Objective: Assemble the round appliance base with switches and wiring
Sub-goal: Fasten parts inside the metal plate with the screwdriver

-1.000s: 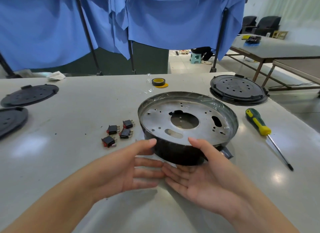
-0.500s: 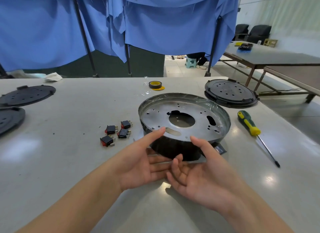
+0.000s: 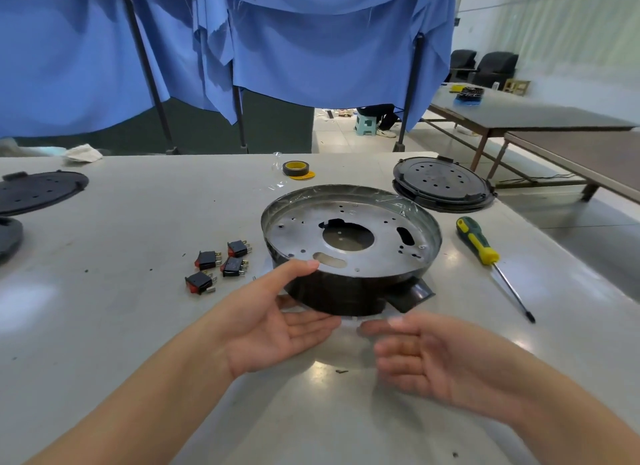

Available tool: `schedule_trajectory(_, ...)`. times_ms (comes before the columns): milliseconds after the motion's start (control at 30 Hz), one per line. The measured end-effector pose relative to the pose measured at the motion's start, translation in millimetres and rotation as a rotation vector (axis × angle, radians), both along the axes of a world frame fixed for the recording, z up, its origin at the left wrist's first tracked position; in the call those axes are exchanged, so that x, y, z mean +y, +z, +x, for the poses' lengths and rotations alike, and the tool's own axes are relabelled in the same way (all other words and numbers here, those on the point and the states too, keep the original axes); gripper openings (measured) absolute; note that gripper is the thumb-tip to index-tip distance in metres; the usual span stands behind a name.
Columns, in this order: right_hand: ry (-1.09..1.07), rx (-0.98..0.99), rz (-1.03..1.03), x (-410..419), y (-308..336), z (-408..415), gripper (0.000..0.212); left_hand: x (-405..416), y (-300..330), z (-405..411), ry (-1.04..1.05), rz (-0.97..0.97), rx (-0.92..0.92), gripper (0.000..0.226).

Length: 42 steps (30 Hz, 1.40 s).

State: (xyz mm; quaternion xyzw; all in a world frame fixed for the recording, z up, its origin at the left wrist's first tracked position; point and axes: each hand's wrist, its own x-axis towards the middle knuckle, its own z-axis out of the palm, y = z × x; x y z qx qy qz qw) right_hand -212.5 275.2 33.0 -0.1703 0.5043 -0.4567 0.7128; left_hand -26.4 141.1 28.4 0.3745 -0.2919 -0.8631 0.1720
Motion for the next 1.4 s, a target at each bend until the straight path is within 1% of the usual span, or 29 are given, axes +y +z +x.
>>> schedule_trajectory(67, 0.146, 0.340, 0.043, 8, 5, -20, 0.038, -1, 0, 1, -0.006, 0.018, 0.012, 0.080)
schedule_trajectory(133, 0.206, 0.660, 0.083, 10, 14, -44, 0.029, -3, 0, 1, -0.027, 0.015, 0.010, 0.079)
schedule_trajectory(200, 0.157, 0.895, 0.120, 4, 20, -69, 0.030, -4, 1, 0, -0.054, 0.003, -0.001, 0.079)
schedule_trajectory(300, 0.003, 1.225, 0.143, -18, 24, -103, 0.030, -7, 3, -2, -0.094, 0.006, -0.017, 0.077)
schedule_trajectory(367, -0.100, 1.493, 0.130, -36, 19, -122, 0.032, -9, 4, -3, -0.115, 0.012, -0.026, 0.076)
schedule_trajectory(433, -0.164, 1.756, 0.163, -52, 11, -136, 0.035, -11, 4, -3, -0.116, 0.013, -0.027, 0.077)
schedule_trajectory(467, -0.183, 1.837, 0.193, -58, 6, -141, 0.037, -11, 4, -2, -0.113, 0.014, -0.024, 0.079)
schedule_trajectory(500, -0.197, 1.878, 0.228, -64, 1, -144, 0.039, -11, 4, 0, -0.111, 0.013, -0.023, 0.083)
schedule_trajectory(600, -0.214, 1.864, 0.317, -75, -9, -152, 0.043, -11, 4, 5, -0.116, 0.005, -0.025, 0.094)
schedule_trajectory(700, -0.176, 1.823, 0.352, -79, -9, -158, 0.029, -11, 4, 8, -0.112, 0.013, -0.009, 0.093)
schedule_trajectory(733, -0.176, 1.788, 0.347, -79, -7, -160, 0.028, -11, 4, 8, -0.104, 0.017, 0.000, 0.092)
schedule_trajectory(800, -0.202, 1.645, 0.303, -80, 1, -164, 0.037, -11, 4, 8, -0.082, 0.026, 0.019, 0.089)
schedule_trajectory(867, -0.316, 1.451, 0.192, -78, 11, -165, 0.039, -11, 4, 7, -0.068, 0.035, 0.034, 0.087)
schedule_trajectory(967, -0.502, 1.273, -0.019, -72, 35, -158, 0.037, -14, 4, 4, -0.079, 0.015, 0.044, 0.083)
schedule_trajectory(1033, -0.597, 1.181, -0.168, -70, 57, -148, 0.031, -16, 4, 3, -0.079, -0.029, 0.038, 0.073)
schedule_trajectory(1100, -0.649, 1.031, -0.308, -70, 80, -135, 0.027, -18, 5, 1, -0.073, -0.065, 0.037, 0.064)
schedule_trajectory(1167, -0.615, 0.804, -0.439, -71, 98, -115, 0.024, -20, 5, 2, -0.062, -0.081, 0.041, 0.061)
schedule_trajectory(1200, -0.569, 0.694, -0.503, -71, 104, -102, 0.023, -20, 4, 3, -0.058, -0.085, 0.045, 0.063)
schedule_trajectory(1267, -0.463, 0.542, -0.617, -74, 107, -76, 0.030, -20, 3, 4, -0.056, -0.085, 0.057, 0.075)
schedule_trajectory(1333, -0.372, 0.488, -0.715, -78, 101, -54, 0.037, -20, 1, 7, -0.057, -0.081, 0.076, 0.083)
schedule_trajectory(1400, -0.315, 0.511, -0.798, -81, 92, -37, 0.030, -20, 0, 9, -0.064, -0.090, 0.092, 0.081)
